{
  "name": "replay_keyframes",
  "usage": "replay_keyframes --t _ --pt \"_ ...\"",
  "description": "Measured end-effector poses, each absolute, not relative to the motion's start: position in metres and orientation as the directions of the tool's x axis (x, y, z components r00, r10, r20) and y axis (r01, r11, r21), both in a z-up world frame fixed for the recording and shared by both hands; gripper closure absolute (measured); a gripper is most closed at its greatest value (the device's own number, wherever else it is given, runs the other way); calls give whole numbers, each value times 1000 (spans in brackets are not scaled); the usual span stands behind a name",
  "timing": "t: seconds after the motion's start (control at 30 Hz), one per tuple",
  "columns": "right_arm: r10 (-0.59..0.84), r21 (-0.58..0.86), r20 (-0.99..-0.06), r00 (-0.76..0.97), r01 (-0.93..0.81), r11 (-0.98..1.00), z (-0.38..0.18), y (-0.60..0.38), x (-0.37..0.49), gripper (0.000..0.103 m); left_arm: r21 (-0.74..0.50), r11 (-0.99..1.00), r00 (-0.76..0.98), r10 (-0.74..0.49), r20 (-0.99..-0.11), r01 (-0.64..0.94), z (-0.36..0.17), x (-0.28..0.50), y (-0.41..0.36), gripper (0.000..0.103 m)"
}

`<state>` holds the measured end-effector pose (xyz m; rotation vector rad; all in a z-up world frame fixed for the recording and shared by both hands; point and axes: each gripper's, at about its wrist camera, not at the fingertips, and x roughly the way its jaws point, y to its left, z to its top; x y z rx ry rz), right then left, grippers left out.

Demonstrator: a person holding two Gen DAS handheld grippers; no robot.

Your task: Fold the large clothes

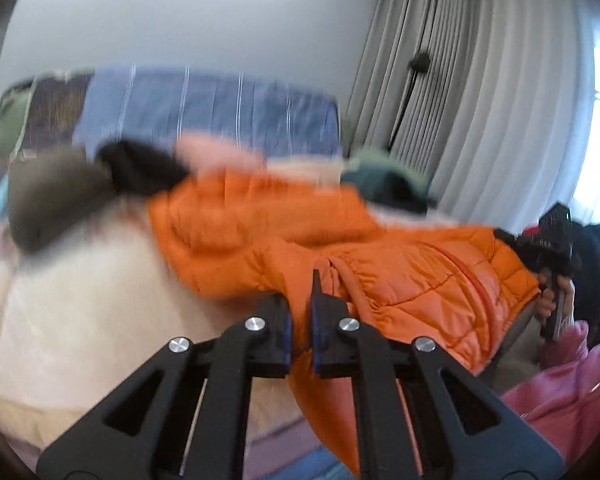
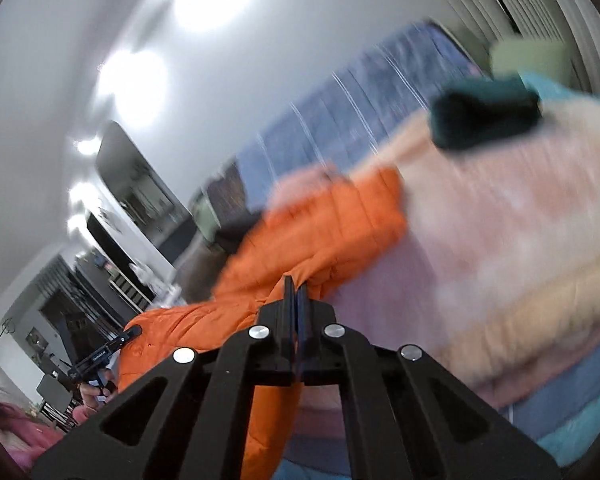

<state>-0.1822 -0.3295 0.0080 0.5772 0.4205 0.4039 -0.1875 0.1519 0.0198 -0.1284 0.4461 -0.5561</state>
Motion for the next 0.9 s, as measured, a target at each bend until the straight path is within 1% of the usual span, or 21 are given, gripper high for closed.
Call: replay_keyframes --t 0.03,0.17,0.27,0.33,0.43,0.63,0.73,0.9 --pt "469 578 -229 853 -268 771 21 -329 -190 103 -224 851 778 -526 -345 475 30 -194 155 97" --pt "423 492 -166 891 -297 818 48 -325 -211 103 -183 870 830 -492 -264 458 50 -212 162 94" --pt "393 450 -146 908 -293 844 53 -324 -207 102 -175 878 841 -477 -257 445 51 -207 161 91" --pt "372 442 -162 914 -270 855 49 -323 -194 102 -166 888 842 -459 -285 428 45 -195 159 89" --pt "348 441 -210 914 -229 868 37 -319 -161 102 -150 907 835 -421 -354 394 33 -166 152 88" --pt "286 447 -335 897 -116 887 0 -316 -87 102 -140 930 818 -365 -445 338 4 -101 148 86" --pt "257 445 -400 880 -59 894 -20 -314 -58 102 -160 939 791 -342 -508 303 -20 -69 149 86" --pt "181 360 -490 853 9 933 -47 -302 -35 102 -153 950 748 -309 -587 272 -57 -36 145 86"
